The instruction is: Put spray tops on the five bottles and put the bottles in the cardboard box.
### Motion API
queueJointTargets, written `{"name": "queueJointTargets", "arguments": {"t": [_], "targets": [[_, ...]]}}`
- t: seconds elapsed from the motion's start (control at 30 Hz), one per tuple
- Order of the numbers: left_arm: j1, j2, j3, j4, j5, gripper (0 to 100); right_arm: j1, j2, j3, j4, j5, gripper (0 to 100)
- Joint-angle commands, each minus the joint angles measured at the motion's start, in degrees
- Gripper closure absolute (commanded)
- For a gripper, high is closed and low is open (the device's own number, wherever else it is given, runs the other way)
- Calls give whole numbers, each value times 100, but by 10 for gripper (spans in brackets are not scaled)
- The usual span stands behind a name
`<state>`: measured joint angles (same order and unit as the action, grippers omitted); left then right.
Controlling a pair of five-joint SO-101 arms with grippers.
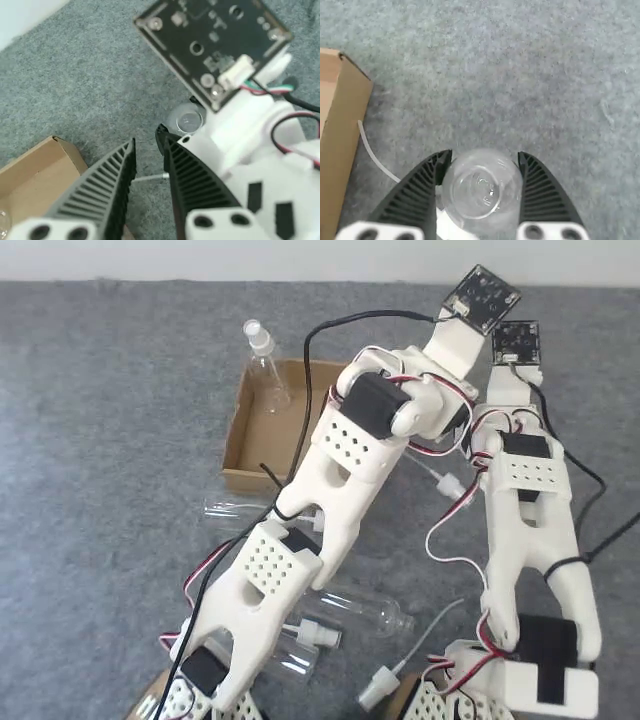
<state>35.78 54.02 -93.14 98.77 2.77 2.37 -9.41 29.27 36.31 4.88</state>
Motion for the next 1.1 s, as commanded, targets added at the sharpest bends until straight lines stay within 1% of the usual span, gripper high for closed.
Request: {"name": "queueJointTargets", "arguments": {"t": [0.0,0.17,0.4,0.53,0.77,0.97,1.07], "targets": [[0,-492,-268,176,70,910,-127,-725,-105,497,35,918],[0,-466,-268,176,70,910,-22,-1121,-97,840,44,916],[-9,-457,-259,176,26,909,681,-1930,-97,1209,44,918],[-88,-448,-242,185,-26,908,1253,-2316,-79,1402,44,916],[-273,-448,-154,185,-985,909,2360,-2721,-70,1851,53,916],[-246,-475,681,176,-1451,907,3213,-2774,-70,2070,79,918],[-114,-457,1059,176,-1934,906,3626,-2774,-70,2026,79,918]]}}
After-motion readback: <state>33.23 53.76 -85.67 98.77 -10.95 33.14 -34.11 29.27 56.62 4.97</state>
